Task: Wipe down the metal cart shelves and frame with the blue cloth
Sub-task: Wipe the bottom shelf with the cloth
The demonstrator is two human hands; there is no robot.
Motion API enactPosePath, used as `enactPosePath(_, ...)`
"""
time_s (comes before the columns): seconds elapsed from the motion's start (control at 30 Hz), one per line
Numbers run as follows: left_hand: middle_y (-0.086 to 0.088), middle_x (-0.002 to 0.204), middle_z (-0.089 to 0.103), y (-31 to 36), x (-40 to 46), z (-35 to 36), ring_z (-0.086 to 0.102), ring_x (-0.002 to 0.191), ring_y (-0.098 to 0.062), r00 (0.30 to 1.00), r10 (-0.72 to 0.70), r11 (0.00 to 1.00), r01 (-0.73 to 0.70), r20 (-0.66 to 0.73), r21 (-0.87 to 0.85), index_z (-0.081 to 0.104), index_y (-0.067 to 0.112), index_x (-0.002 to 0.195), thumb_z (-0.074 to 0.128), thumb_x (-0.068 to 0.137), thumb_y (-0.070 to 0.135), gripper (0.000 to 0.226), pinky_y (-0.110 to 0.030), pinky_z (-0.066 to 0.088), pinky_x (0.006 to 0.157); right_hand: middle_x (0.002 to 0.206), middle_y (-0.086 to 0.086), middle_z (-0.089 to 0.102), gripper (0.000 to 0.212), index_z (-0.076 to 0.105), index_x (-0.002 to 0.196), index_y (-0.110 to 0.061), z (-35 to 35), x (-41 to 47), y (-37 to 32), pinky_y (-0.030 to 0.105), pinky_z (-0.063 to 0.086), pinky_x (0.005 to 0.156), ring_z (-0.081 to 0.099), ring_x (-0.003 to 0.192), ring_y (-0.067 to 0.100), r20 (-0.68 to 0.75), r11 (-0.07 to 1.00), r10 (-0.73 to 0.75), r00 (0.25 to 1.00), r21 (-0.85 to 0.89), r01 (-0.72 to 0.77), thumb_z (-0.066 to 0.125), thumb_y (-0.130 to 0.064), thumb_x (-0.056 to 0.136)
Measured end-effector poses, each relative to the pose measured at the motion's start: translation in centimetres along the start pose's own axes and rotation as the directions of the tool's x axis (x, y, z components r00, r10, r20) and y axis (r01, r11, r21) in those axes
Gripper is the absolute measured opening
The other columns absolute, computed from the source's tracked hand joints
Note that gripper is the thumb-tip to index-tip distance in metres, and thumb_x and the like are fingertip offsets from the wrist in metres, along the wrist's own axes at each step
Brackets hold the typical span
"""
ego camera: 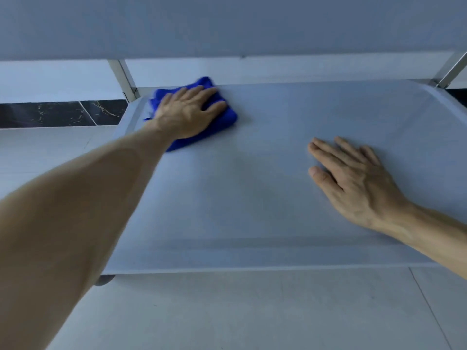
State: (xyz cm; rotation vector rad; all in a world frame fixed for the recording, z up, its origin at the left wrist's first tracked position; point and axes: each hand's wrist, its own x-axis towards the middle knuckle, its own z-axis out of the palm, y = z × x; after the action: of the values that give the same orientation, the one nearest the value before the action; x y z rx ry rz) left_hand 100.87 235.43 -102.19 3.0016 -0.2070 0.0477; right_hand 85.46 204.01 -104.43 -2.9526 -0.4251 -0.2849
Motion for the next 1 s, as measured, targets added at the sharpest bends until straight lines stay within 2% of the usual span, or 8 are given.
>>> enactPosePath(0.13, 0.006, 0.163, 0.018, -4.1, -0.2, -0.4, 0.013, 0.15, -0.029, 0.935, -0.355, 0.934, 0.355, 0.017, -0.034, 0.02, 0.04, 0.152, 0.014, 0.084, 0.077, 0.077, -0.053, 0.006, 0.12, 0.155, -0.003, 0.043, 0.068, 0.047, 0.147, -0.017, 0.1, -0.1, -0.2, 0.059, 0.03, 0.111, 0.038, 0.143, 0.033, -0.012, 1.0, -0.007, 1.0, 0.003, 0.007, 0.019, -0.052, 0.096)
enactPosePath(0.23, 0.006, 0.164, 0.014, -3.0, 0.4, -0.4, 0.008, 0.15, -0.033, 0.924, -0.38, 0.924, 0.381, 0.027, -0.036, 0.016, 0.037, 0.154, 0.012, 0.087, 0.073, 0.076, -0.058, 0.0, 0.119, 0.156, -0.004, 0.041, 0.069, 0.046, 0.147, -0.018, 0.1, 0.0, -0.5, 0.059, 0.029, 0.112, 0.037, 0.145, 0.032, -0.014, 1.0, 0.007, 1.0, 0.003, -0.007, 0.017, -0.053, 0.095)
enactPosePath(0.47, 0.013, 0.162, 0.019, 6.7, 1.6, 0.6, 0.015, 0.149, -0.027, 0.999, -0.006, 1.0, 0.006, 0.04, -0.006, 0.027, 0.041, 0.149, 0.014, 0.087, 0.073, 0.071, -0.054, 0.008, 0.118, 0.157, -0.005, 0.04, 0.07, 0.045, 0.148, -0.018, 0.0, -0.1, -0.8, 0.06, 0.026, 0.113, 0.036, 0.145, 0.033, -0.005, 1.0, 0.023, 1.0, 0.005, -0.023, 0.017, -0.053, 0.094)
enactPosePath(0.67, 0.013, 0.164, 0.011, 13.8, -1.1, 1.3, 0.007, 0.151, -0.02, 0.939, 0.324, 0.943, -0.309, 0.117, -0.127, 0.019, 0.042, 0.153, 0.015, 0.095, 0.066, 0.063, -0.051, 0.002, 0.12, 0.158, -0.004, 0.039, 0.073, 0.04, 0.15, -0.019, -0.3, -0.2, -0.5, 0.056, 0.02, 0.116, 0.028, 0.148, 0.03, 0.054, 0.999, 0.037, 0.998, 0.019, -0.039, 0.011, -0.055, 0.094)
enactPosePath(0.73, 0.01, 0.162, 0.023, 13.1, -2.0, 0.7, 0.017, 0.149, -0.017, 0.93, 0.368, 0.899, -0.357, -0.004, -0.254, 0.029, 0.036, 0.152, 0.021, 0.098, 0.06, 0.06, -0.047, 0.009, 0.12, 0.155, -0.002, 0.043, 0.072, 0.045, 0.147, -0.017, -0.5, -0.4, -0.6, 0.055, 0.022, 0.116, 0.032, 0.147, 0.03, 0.051, 0.998, 0.026, 0.998, 0.049, -0.029, 0.015, -0.055, 0.093)
enactPosePath(0.83, 0.001, 0.152, 0.043, 9.9, -2.8, -0.2, 0.036, 0.139, -0.02, 0.964, 0.162, 0.889, -0.235, -0.209, -0.393, 0.048, 0.022, 0.142, 0.037, 0.102, 0.045, 0.047, -0.037, 0.022, 0.117, 0.132, 0.005, 0.063, 0.058, 0.062, 0.127, -0.016, -1.7, 0.4, -0.9, 0.05, 0.04, 0.104, 0.054, 0.126, 0.033, -0.042, 0.989, 0.066, 0.997, 0.138, -0.06, 0.03, -0.052, 0.093)
enactPosePath(0.9, -0.004, 0.148, 0.045, 7.2, -3.6, -0.5, 0.042, 0.134, -0.025, 0.975, 0.034, 0.932, -0.11, -0.22, -0.346, 0.051, 0.017, 0.137, 0.04, 0.101, 0.04, 0.044, -0.036, 0.027, 0.114, 0.114, 0.008, 0.064, 0.041, 0.062, 0.11, -0.017, -2.8, 1.8, -1.5, 0.046, 0.046, 0.09, 0.058, 0.107, 0.036, -0.147, 0.975, 0.151, 0.978, 0.184, -0.123, 0.039, -0.047, 0.096)
enactPosePath(1.0, -0.008, 0.147, 0.043, 4.2, -5.2, -0.5, 0.041, 0.133, -0.029, 0.982, -0.045, 0.966, -0.003, -0.182, -0.257, 0.049, 0.017, 0.138, 0.041, 0.101, 0.035, 0.042, -0.04, 0.025, 0.113, 0.116, 0.009, 0.06, 0.032, 0.061, 0.115, -0.017, -3.7, 4.9, -3.7, 0.047, 0.046, 0.09, 0.055, 0.106, 0.036, -0.261, 0.979, 0.096, 0.961, 0.199, -0.043, 0.045, -0.039, 0.098)
